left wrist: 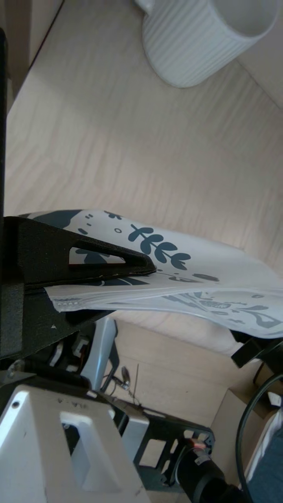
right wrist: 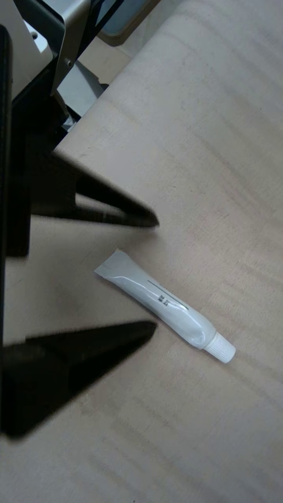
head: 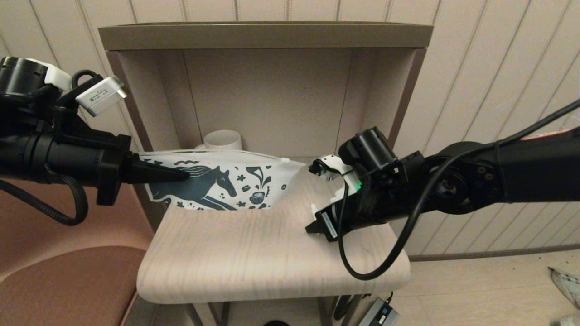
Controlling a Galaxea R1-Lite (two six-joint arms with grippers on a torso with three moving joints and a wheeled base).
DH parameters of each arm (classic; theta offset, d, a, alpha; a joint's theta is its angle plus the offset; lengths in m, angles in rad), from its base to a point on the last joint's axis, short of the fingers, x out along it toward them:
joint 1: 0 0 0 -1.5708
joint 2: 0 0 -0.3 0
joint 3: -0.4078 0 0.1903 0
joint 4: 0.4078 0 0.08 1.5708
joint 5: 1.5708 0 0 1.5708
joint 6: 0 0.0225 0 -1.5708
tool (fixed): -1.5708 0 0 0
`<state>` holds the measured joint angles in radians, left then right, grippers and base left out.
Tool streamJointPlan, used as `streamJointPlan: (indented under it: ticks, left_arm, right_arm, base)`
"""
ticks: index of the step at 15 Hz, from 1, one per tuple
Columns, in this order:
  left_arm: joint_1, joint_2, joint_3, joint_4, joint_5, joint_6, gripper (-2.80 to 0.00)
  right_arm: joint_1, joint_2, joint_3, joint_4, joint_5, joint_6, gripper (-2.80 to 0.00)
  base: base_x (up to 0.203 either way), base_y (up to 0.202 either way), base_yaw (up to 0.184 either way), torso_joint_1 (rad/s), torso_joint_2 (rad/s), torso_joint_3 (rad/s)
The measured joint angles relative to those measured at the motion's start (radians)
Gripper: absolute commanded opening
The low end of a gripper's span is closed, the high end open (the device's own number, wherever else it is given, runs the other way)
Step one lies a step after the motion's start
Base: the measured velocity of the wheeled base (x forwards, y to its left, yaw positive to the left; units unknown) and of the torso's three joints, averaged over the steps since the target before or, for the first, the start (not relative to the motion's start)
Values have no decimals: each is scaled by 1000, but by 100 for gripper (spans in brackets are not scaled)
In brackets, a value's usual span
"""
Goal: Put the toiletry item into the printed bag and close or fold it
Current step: Pick up the toothpaste
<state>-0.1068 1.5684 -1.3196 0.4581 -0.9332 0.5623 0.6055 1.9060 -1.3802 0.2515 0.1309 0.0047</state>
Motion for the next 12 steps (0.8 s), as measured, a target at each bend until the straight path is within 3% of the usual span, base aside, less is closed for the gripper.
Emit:
streamJointPlan:
  ticks: [5,12]
  left_arm:
    - [1,-2,8,-15,-40,-6,-280]
    - [1,20,10,-16,-38,6,-280]
  right_arm:
    - [0,-20,3,8,2,-3,-280]
    - [-19,-159,38,15,2,1,-280]
  base:
    - [0,0,0,0,0,0]
    - [0,0,0,0,0,0]
